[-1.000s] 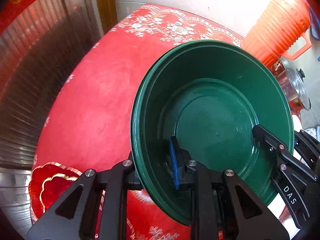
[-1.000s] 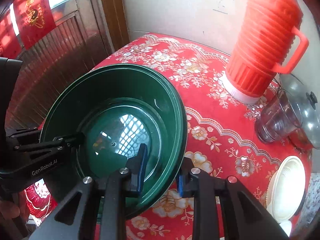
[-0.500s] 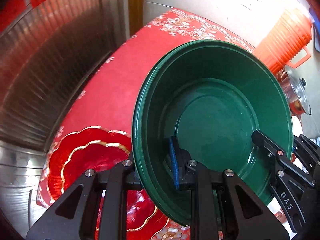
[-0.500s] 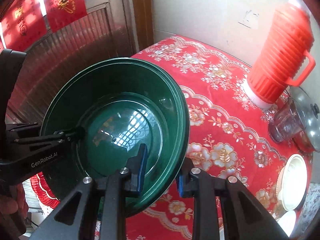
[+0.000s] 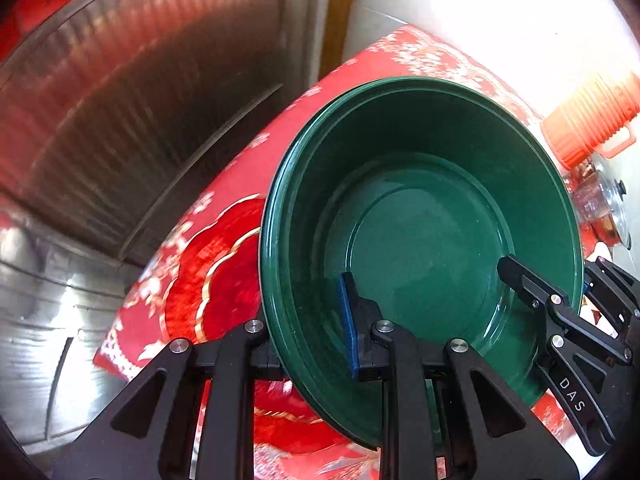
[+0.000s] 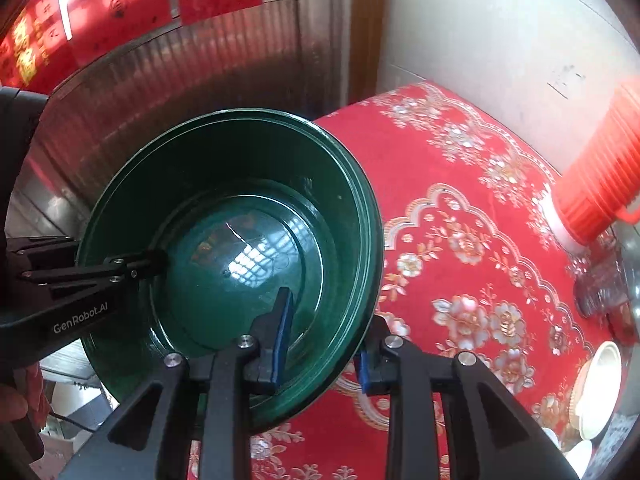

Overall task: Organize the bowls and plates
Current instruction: 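Carry the green bowl over the stacked red plates and lower it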

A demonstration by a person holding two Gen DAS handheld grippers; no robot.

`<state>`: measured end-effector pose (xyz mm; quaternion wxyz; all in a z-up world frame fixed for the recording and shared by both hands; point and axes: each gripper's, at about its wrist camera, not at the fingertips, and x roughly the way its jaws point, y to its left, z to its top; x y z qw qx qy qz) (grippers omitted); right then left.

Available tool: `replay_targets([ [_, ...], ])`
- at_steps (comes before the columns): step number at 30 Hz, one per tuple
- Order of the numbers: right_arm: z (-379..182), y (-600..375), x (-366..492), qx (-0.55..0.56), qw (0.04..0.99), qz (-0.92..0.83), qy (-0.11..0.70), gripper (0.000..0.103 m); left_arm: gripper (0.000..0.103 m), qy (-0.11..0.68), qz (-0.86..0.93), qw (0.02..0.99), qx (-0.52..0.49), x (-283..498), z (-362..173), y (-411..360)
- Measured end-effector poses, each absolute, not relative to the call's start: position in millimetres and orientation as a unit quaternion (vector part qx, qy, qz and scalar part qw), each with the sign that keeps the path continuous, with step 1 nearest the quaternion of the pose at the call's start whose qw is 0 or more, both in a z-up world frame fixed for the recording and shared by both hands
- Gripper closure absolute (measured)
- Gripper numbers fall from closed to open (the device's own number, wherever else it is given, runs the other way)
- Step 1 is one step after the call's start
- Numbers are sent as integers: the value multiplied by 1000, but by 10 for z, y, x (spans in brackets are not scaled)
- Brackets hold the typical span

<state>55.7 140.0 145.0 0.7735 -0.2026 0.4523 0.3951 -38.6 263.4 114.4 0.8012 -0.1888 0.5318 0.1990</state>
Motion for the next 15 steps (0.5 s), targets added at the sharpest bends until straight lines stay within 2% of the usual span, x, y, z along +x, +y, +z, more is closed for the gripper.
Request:
replay_targets([
  [15, 1138, 1790, 109, -248, 725, 438, 471, 71, 83, 548, 234, 773, -215, -910, 928, 2767],
])
